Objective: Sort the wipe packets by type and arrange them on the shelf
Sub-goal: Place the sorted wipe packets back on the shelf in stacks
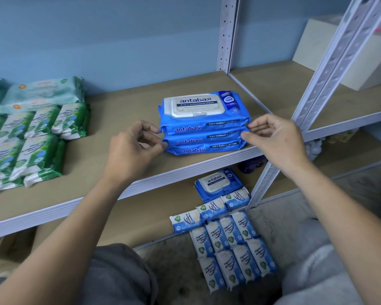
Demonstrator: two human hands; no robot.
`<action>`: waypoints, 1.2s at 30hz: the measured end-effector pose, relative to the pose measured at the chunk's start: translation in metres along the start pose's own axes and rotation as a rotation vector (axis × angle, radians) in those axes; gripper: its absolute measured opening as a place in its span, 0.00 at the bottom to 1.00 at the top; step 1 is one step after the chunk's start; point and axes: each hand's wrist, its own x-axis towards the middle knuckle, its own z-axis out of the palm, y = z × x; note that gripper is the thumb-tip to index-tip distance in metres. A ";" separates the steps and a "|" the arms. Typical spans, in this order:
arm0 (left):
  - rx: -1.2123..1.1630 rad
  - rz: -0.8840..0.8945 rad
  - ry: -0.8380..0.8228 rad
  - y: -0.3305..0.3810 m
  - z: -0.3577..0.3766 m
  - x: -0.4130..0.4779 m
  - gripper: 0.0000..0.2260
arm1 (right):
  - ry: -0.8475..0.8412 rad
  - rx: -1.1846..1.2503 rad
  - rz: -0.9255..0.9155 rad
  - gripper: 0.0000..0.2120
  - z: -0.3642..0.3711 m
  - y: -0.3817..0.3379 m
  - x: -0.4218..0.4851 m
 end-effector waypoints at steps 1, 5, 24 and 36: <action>-0.015 -0.009 -0.029 -0.003 -0.002 -0.001 0.14 | -0.035 -0.037 0.021 0.12 -0.002 0.002 -0.001; -0.026 -0.025 -0.073 -0.004 0.002 -0.005 0.17 | -0.099 -0.157 0.043 0.14 0.000 0.010 -0.004; 0.013 0.053 0.024 -0.009 0.021 -0.006 0.19 | 0.061 -0.085 0.086 0.07 0.013 0.012 -0.012; 0.485 0.071 -0.206 -0.045 0.001 0.032 0.36 | -0.012 -0.854 -0.690 0.36 0.055 -0.033 -0.028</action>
